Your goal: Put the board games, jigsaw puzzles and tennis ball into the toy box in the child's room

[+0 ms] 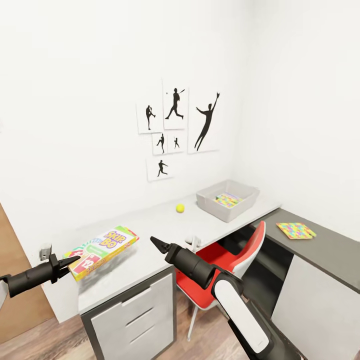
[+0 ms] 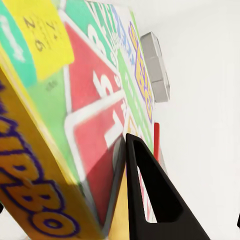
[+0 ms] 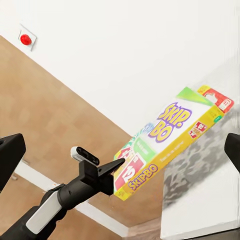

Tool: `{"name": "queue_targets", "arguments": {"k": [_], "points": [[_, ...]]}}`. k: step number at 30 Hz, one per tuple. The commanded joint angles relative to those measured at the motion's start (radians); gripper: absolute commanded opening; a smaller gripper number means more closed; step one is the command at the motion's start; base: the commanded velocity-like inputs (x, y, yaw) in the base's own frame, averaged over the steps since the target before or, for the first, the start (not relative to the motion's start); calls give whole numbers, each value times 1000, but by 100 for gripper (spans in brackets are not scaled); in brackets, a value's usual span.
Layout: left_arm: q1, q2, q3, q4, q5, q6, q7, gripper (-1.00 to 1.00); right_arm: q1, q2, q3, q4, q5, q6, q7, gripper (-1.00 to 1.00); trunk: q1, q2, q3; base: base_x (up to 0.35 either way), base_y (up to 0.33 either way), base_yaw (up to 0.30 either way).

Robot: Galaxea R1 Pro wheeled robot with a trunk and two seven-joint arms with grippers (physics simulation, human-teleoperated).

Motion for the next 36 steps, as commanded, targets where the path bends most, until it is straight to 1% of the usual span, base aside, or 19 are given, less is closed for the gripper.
{"name": "queue_targets", "arguments": {"k": [1, 6, 19, 36], "points": [[0, 0, 2, 0, 1, 7, 0, -100, -1, 1, 0, 0, -4, 4, 1, 100, -4, 7, 3, 0, 0, -200], [0, 0, 2, 0, 1, 7, 0, -100, -1, 0, -1, 0, -4, 4, 1, 100, -23, 42, 23, 0, 0, -139], [0, -1, 2, 0, 1, -8, 0, -100, -1, 0, 0, 0, -2, 4, 1, 100, -73, 133, 66, 0, 0, -18], [0, -1, 1, 0, -1, -8, 0, -100, -1, 1, 0, 0, -1, 4, 1, 100, -138, 252, 138, 0, 0, -176]]}}
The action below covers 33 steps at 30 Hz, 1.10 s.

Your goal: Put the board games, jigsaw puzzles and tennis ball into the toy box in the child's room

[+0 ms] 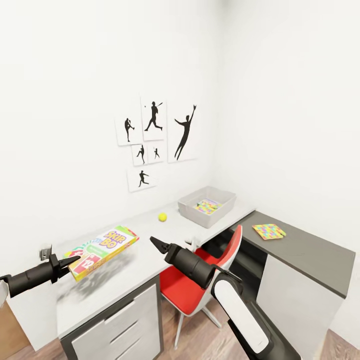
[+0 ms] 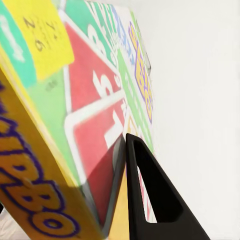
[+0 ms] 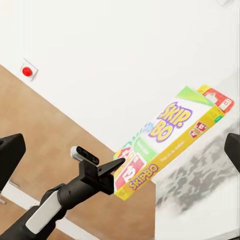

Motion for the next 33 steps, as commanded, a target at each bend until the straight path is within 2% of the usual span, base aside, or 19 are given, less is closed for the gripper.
{"name": "queue_targets", "arguments": {"k": [1, 11, 33], "points": [[-1, 0, 2, -1, 2, 8, 0, -100, -1, 0, -1, 0, -4, 4, 1, 100, -4, 6, 3, 0, 0, -187], [0, 0, 1, 0, 2, 2, 0, -100, -1, -1, -1, 0, -8, -43, 3, 100, -42, 76, 47, 0, 0, -187], [-1, 0, 1, -1, 2, 2, 1, -100, -1, -1, 0, 0, -8, -47, 4, 100, -126, 230, 142, 0, 0, -181]]}}
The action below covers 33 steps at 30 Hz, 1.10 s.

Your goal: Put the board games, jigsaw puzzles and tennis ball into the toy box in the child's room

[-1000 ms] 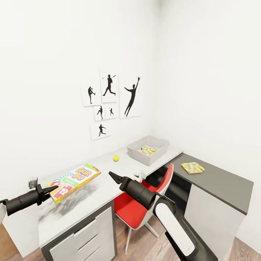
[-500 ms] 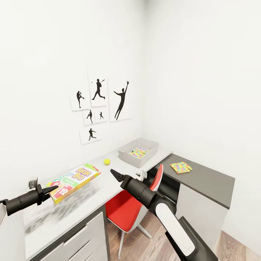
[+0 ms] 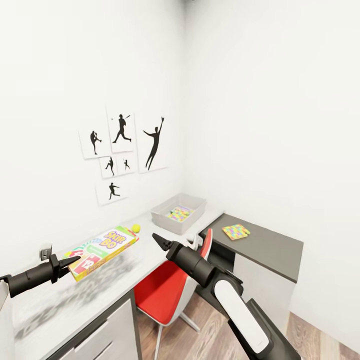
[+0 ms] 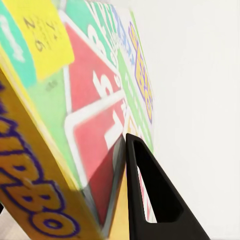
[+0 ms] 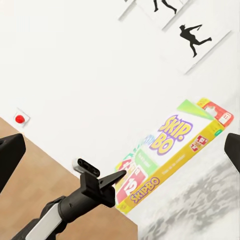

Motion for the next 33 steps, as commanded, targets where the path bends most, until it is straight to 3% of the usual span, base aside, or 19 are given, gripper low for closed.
{"name": "queue_targets", "arguments": {"k": [1, 33], "points": [[-1, 0, 2, 0, 4, 9, 0, -100, -1, 0, -1, 0, -5, 4, 1, 100, -4, 6, 3, 0, 0, -169], [-1, -2, 2, 0, 1, -21, 1, -100, -1, 0, -1, 8, -4, -3, 1, 100, -126, 230, 126, 0, 0, -105]]}}
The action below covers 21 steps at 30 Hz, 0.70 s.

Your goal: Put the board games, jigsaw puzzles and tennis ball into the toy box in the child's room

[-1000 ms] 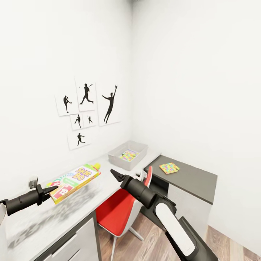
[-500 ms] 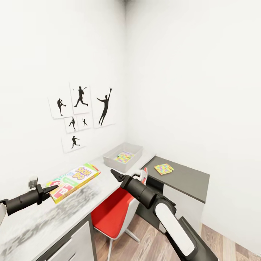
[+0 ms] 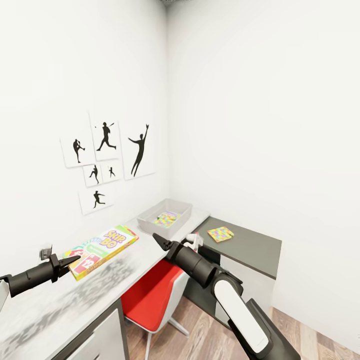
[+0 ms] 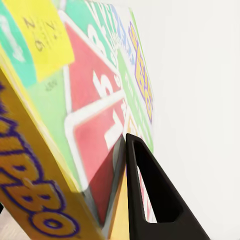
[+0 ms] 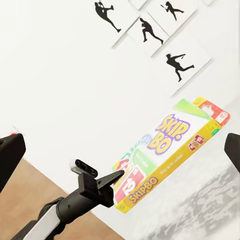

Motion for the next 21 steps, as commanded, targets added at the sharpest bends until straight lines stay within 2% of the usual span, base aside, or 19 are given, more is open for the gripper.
{"name": "queue_targets", "arguments": {"k": [1, 8, 12, 16, 21], "points": [[0, 0, 2, 0, 1, 6, 0, -100, 0, 0, -1, 0, -5, 3, 1, 100, -4, 7, 4, 0, 0, -117], [0, 0, 3, 1, 0, 4, 0, -100, 0, 0, 0, 0, -5, 2, 1, 100, -30, 56, 31, 0, 0, -136], [-1, 0, 3, 0, 1, 4, 0, -100, 0, -1, 2, -1, -6, -27, 1, 100, -46, 84, 44, 0, 0, -35], [0, 0, 3, 0, 2, 4, 0, -100, 0, 0, 36, -1, -5, -45, -2, 100, -46, 84, 42, 0, 0, -6], [0, 0, 3, 0, 2, 4, 0, -100, 0, 0, 47, 0, -4, -48, -3, 100, -46, 84, 34, 0, 0, -1]]}}
